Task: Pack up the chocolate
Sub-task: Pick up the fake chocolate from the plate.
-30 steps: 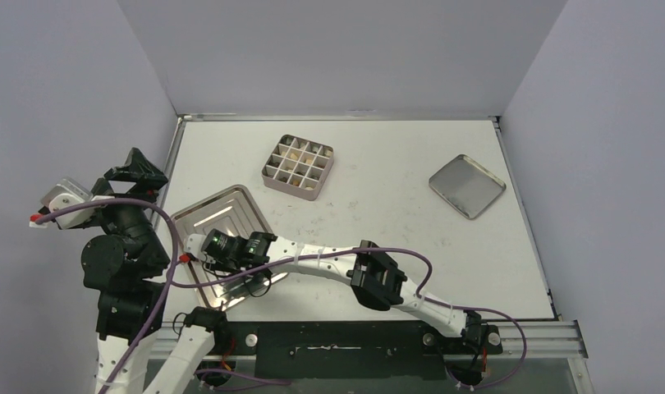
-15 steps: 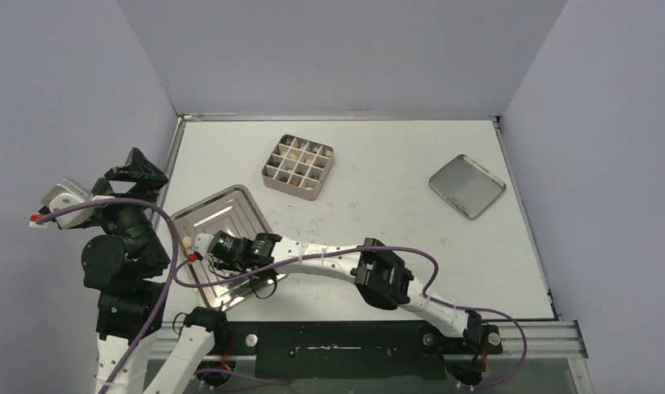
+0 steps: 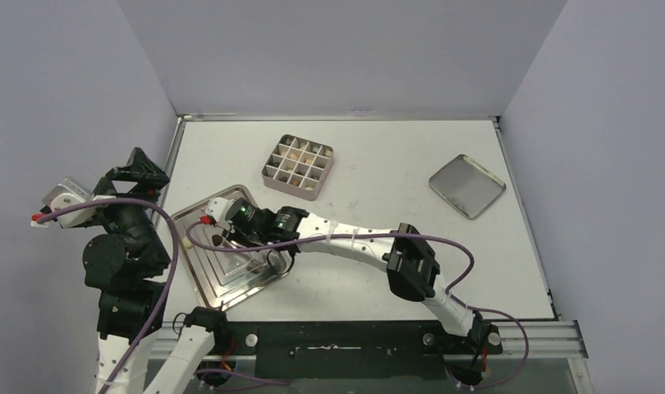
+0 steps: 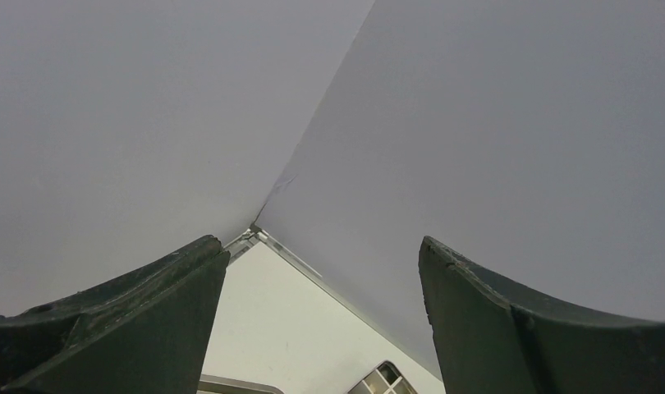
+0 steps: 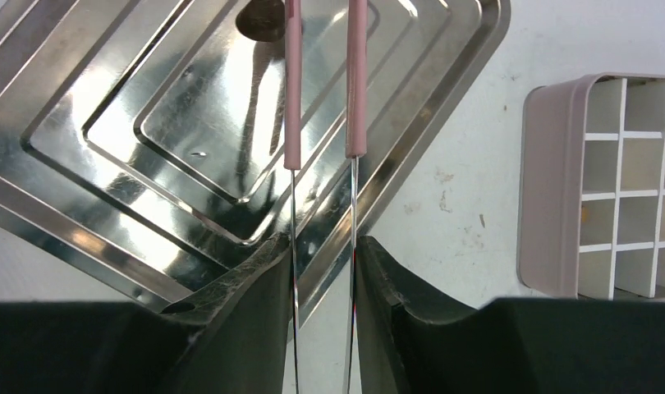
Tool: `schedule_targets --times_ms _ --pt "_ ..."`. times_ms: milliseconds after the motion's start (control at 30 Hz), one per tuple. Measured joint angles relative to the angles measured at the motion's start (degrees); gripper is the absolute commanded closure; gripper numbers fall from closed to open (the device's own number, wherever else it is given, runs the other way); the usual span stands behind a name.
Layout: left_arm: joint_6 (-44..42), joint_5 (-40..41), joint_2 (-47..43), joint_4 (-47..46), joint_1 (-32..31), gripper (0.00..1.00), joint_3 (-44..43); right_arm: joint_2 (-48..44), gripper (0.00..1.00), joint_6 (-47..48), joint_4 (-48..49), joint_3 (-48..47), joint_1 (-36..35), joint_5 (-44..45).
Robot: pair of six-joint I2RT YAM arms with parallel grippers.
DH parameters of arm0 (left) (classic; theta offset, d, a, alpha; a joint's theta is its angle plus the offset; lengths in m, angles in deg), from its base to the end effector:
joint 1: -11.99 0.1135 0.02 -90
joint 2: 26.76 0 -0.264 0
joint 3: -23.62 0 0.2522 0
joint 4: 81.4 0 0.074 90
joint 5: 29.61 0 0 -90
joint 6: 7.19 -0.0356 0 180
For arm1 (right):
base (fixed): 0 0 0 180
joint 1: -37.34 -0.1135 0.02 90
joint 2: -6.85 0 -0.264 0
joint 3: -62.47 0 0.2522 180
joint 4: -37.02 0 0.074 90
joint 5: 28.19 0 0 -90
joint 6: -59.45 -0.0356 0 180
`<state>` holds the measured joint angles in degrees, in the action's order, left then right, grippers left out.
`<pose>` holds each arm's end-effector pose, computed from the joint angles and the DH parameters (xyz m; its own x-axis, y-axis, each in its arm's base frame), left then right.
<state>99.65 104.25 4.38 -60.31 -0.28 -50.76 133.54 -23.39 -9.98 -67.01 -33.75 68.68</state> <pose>0.0737 0.0092 0.4604 0.4899 -0.3203 -0.8108 -0.3468 0.7817 -0.5184 0.1687 0.4792 0.2612 -0.1106 -0.7047 -0.7008 -0.9325 0.3175 -0.1721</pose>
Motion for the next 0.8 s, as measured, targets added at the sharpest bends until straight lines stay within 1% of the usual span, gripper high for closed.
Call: schedule_targets --times_ms 200,400,800 --pt "1.1 -0.9 0.0 0.2 0.0 0.15 1.0 -0.7 0.94 -0.6 0.1 0.9 3.4 -1.3" --pt "3.5 -2.2 0.0 1.2 0.0 0.15 3.8 -0.7 0.94 -0.6 -0.5 0.6 7.3 -1.3" --pt "8.7 -5.7 -1.6 3.6 0.0 0.15 11.7 -0.7 0.94 -0.6 -2.2 -5.9 18.2 1.4"
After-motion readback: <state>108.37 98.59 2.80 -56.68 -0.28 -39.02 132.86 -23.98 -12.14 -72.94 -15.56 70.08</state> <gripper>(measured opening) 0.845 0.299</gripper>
